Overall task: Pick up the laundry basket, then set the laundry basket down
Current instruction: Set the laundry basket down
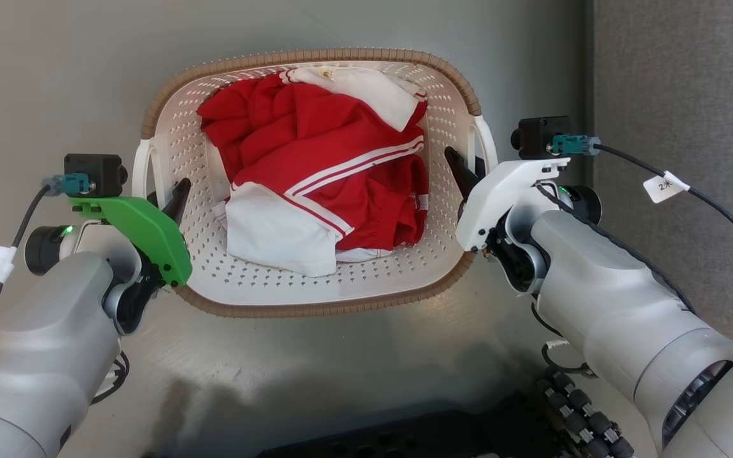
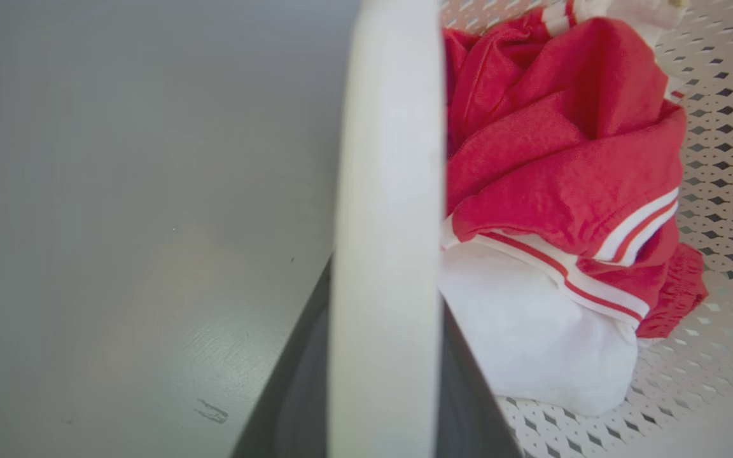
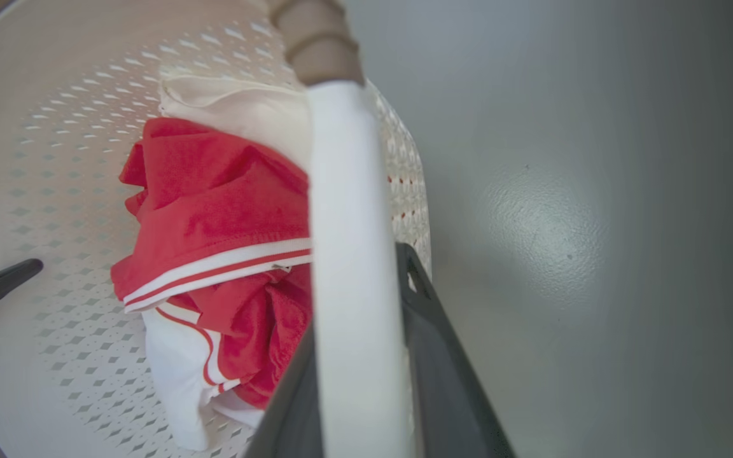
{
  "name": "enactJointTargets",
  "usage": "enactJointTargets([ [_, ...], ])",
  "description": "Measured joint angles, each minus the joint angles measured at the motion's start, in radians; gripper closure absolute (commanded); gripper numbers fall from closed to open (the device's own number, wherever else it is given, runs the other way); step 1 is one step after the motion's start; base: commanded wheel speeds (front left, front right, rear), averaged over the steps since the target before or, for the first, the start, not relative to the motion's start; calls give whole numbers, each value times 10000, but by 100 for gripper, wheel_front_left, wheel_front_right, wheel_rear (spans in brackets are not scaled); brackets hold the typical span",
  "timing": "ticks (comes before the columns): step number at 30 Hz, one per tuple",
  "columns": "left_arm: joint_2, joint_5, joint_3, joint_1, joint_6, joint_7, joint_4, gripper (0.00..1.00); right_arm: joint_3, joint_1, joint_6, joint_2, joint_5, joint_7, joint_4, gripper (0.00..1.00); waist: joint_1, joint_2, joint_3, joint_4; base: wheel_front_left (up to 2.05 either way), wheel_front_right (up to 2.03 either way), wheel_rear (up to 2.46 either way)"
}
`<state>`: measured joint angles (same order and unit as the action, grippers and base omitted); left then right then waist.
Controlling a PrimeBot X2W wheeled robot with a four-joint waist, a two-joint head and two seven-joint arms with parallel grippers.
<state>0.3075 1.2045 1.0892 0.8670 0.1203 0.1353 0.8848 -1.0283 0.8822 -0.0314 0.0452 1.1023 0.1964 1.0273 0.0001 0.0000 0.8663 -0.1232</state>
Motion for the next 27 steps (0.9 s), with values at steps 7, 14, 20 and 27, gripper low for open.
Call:
enactJointTargets([
  [7, -15, -40, 132, 128, 15, 128, 81, 100, -79, 0, 75, 0, 142, 186, -21, 100, 0, 0, 365, 56, 0, 0, 0],
  [14, -36, -40, 234, 145, 17, 255, 125, 100, -155, 15, 161, 0, 165, 293, -21, 100, 0, 0, 496, 97, 0, 0, 0],
  [20, -36, -13, 393, 146, 36, 236, 184, 0, -173, 36, 211, 19, 389, 318, 4, 0, 0, 0, 516, 102, 0, 0, 0],
  [27, 10, 71, 491, 144, 40, 238, 207, 0, -207, 126, 215, 125, 593, 320, 61, 0, -1, 0, 471, 109, 0, 0, 0],
])
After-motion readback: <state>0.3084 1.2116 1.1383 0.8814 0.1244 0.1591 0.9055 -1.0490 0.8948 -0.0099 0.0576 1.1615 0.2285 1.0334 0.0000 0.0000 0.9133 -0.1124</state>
